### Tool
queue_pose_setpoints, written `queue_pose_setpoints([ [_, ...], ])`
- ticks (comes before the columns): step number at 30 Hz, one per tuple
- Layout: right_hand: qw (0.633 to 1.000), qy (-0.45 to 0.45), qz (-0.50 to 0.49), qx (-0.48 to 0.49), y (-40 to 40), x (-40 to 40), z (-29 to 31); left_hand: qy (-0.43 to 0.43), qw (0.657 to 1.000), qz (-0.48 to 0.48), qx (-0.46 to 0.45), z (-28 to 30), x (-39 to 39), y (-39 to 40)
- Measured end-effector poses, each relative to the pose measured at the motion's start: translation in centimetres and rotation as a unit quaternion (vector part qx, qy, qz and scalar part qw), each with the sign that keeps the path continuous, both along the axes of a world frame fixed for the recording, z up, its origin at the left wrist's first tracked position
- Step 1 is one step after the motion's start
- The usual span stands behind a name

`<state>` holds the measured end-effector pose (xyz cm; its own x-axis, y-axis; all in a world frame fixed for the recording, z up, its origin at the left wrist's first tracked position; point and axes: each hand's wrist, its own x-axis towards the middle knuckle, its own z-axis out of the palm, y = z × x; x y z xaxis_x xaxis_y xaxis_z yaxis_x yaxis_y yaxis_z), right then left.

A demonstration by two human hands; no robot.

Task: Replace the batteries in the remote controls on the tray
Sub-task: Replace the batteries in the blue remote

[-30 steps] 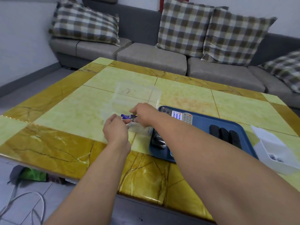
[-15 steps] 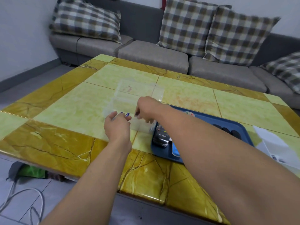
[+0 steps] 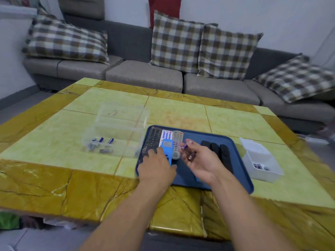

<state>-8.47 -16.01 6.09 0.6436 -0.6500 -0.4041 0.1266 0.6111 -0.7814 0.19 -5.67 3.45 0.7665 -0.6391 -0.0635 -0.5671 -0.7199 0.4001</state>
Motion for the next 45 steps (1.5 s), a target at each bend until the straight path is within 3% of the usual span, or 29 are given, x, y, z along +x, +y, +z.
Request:
queue_pose_setpoints([
  [2,0.999,-0.01,0.011,0.036,0.5,-1.2,0.0,-0.006,1.0,0.008,0.008,-0.2,-0.2,-0.5],
  [5,0.999,0.014,0.031,0.01,0.9,-2.2,0.4,0.004,0.999,0.031,-0.002,0.2,-0.3,-0.8],
  [9,0.999,0.019,0.029,-0.035,0.4,-3.6,1.3,0.069,0.988,0.067,-0.124,1.4,-1.0,-0.5],
  [12,0.999,0.001,0.019,-0.051,0.1,-4.3,1.8,0.168,0.943,0.066,-0.278,1.5,-2.0,-0.2],
  [15,0.998,-0.013,0.006,-0.057,0.4,-4.9,1.9,0.298,0.868,0.07,-0.391,1.5,-2.5,-0.2],
  [18,0.996,-0.015,0.004,-0.088,0.9,-5.5,2.1,0.378,0.817,0.046,-0.432,1.2,-2.8,-0.1],
  [21,0.981,0.041,-0.012,-0.187,1.5,-6.0,1.9,0.436,0.782,0.012,-0.446,1.2,-3.4,0.4],
  [25,0.944,0.08,-0.055,-0.315,2.8,-6.5,1.5,0.57,0.68,0.034,-0.46,1.6,-4.2,1.2],
  [30,0.9,0.08,-0.06,-0.425,3.4,-6.9,1.0,0.572,0.675,0.029,-0.465,1.3,-4.7,1.7],
  [35,0.873,0.087,-0.006,-0.48,3.3,-6.5,0.3,0.611,0.628,0.022,-0.481,0.6,-5.3,1.5],
  [39,0.808,0.129,0.006,-0.575,2.8,-6.1,-0.1,0.643,0.577,0.058,-0.5,-0.1,-5.3,1.1],
  [43,0.713,0.188,0.019,-0.675,2.1,-5.5,-0.6,0.657,0.562,0.079,-0.496,-0.3,-5.0,0.6],
  [45,0.647,0.218,0.03,-0.73,2.1,-5.5,-1.0,0.658,0.553,0.087,-0.504,-0.5,-4.7,0.5],
])
